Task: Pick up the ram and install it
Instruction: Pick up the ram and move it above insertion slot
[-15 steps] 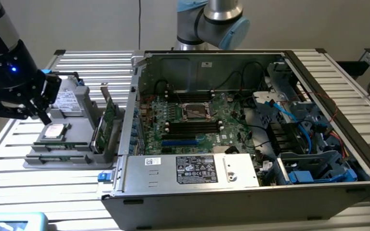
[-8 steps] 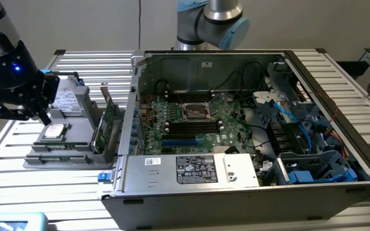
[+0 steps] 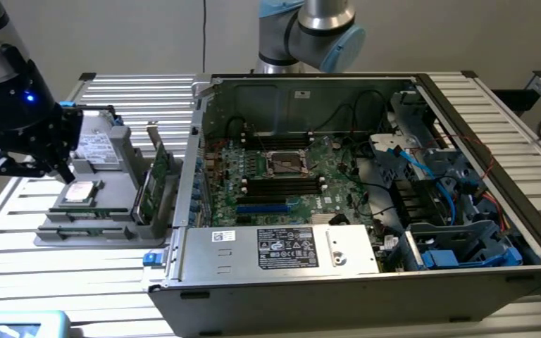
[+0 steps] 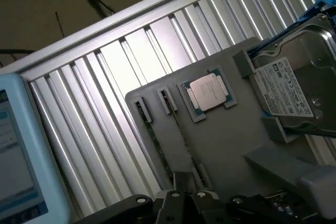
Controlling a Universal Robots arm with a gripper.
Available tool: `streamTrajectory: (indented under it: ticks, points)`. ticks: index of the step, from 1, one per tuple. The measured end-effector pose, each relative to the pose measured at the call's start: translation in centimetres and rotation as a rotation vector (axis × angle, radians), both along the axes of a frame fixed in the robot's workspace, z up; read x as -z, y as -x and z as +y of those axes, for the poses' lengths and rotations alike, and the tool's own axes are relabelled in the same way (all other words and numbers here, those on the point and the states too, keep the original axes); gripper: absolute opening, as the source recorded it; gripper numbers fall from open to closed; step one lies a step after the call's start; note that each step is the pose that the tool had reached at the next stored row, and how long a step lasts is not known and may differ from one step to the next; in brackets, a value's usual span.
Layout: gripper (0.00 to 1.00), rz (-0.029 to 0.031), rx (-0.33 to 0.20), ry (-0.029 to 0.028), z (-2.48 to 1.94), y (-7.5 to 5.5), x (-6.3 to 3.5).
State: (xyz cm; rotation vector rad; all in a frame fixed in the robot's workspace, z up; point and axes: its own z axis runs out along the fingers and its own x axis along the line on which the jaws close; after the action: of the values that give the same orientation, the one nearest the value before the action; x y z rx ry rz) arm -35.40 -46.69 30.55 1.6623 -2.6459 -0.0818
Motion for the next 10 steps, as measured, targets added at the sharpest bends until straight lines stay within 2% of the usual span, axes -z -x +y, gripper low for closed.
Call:
streamTrajectory:
  ticks: [2,7,10]
  points:
    - [0.11,-0.0026,-0.035,0.0001,0.0,0.0,0.0]
    - [0.11,-0.0138,-0.12,0.0011,0.0,-0.01,0.01]
    - [0.11,-0.0167,-0.173,0.0021,0.0,0.0,0.01]
